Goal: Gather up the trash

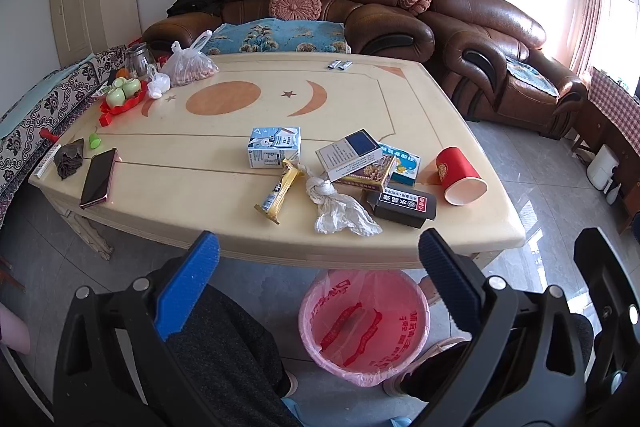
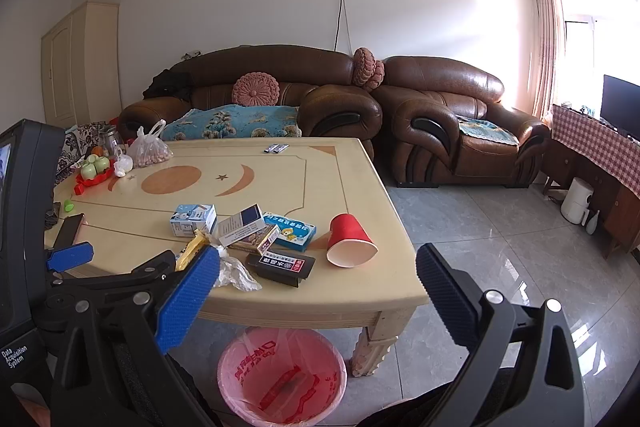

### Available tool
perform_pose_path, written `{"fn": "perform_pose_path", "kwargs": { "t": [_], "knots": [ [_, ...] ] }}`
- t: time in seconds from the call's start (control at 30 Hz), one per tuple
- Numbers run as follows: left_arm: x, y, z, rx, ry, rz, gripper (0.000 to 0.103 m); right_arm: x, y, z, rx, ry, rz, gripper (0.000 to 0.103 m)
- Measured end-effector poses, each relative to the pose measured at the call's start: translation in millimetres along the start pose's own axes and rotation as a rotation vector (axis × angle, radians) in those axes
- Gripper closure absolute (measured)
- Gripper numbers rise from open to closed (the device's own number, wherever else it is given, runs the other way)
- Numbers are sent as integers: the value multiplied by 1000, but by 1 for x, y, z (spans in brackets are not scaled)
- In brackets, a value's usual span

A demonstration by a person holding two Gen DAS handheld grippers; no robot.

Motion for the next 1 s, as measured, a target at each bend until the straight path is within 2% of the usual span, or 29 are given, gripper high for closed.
{"fn": "perform_pose_path", "kwargs": {
  "t": [1.0],
  "knots": [
    [3, 2, 3, -1, 8, -10, 5, 0, 4, 2, 6, 0, -4, 7]
  ]
}}
Point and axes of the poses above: each gripper's, at about its wrist camera, not at the fingertips, and x roughly against the way its jaws point, z to its left, y to its top, the point moved 2 cm from there along -x, roughly the way its jaws point, and after that the axes turned 15 degrees about y, right-handed, at the moved point
